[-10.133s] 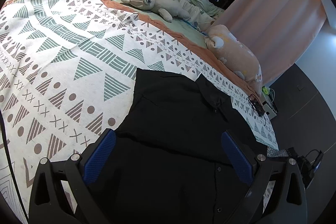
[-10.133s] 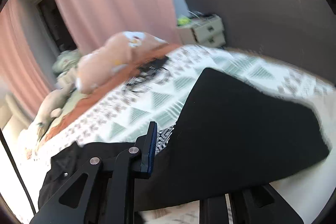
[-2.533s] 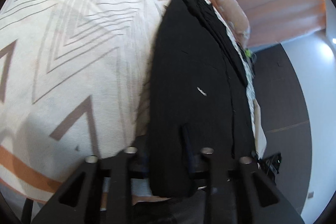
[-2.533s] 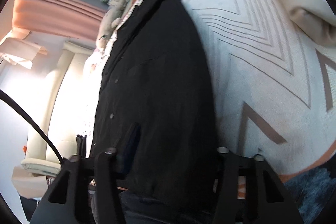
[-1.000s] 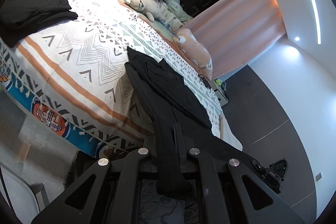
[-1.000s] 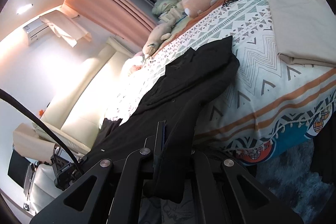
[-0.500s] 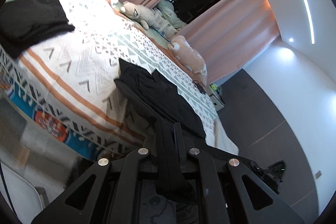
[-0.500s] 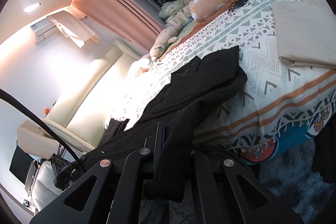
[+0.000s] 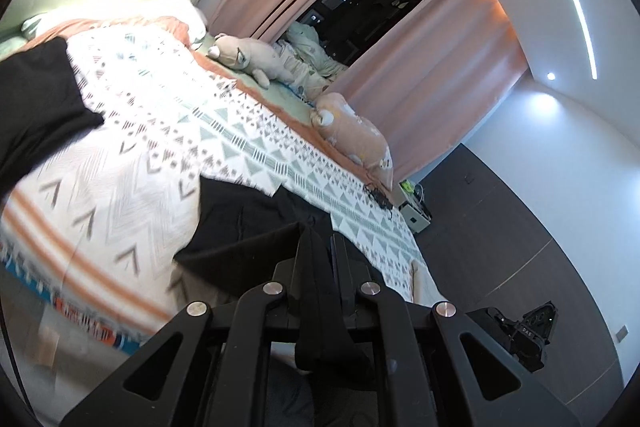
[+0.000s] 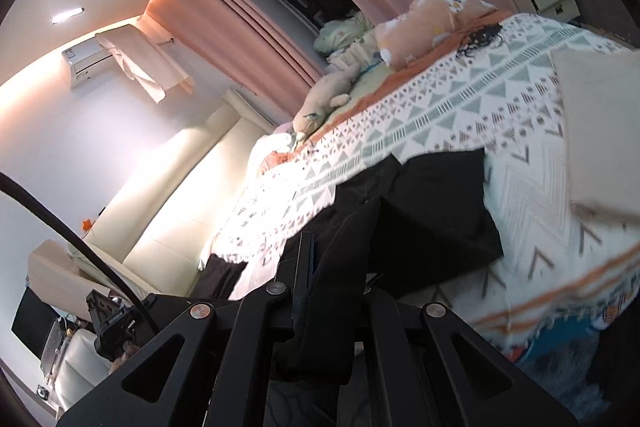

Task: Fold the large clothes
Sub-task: 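Lift the hem with both tools and fold it toward the collar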

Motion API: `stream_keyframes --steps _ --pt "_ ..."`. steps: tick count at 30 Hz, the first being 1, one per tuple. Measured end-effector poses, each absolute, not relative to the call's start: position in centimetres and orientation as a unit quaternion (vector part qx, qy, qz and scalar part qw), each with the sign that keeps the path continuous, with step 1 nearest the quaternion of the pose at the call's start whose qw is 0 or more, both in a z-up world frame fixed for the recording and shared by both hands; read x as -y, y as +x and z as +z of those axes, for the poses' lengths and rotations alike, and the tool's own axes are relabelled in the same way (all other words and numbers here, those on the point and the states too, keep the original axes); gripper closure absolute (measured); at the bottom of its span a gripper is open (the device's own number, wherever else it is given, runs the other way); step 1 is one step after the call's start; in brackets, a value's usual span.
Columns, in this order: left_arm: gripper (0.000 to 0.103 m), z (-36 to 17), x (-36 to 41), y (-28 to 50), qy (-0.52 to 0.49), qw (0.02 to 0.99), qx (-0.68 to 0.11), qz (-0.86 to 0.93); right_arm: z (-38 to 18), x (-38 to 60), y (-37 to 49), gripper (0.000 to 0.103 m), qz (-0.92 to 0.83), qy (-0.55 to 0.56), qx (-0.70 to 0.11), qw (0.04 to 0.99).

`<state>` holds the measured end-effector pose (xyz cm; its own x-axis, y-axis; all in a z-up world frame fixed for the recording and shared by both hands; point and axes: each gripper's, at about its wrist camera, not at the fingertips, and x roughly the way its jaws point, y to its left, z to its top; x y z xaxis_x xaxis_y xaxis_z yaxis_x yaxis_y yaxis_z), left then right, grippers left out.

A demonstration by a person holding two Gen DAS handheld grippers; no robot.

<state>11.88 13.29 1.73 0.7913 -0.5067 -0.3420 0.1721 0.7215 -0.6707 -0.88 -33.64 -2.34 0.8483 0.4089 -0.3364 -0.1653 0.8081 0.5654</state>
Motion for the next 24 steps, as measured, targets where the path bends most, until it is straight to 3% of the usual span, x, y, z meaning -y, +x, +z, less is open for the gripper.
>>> stream_keyframes --steps 12,24 --pt "0.092 4.1 -11.2 25.1 -0.288 0.901 -0.279 -0.168 -0.4 35.2 12.9 0.102 0.132 0.274 -0.232 0.924" --pt "0.092 -2.0 -9.4 37.7 -0.283 0.884 -0.345 -0.139 -3.9 36.4 26.4 0.102 0.107 0.293 -0.273 0.910"
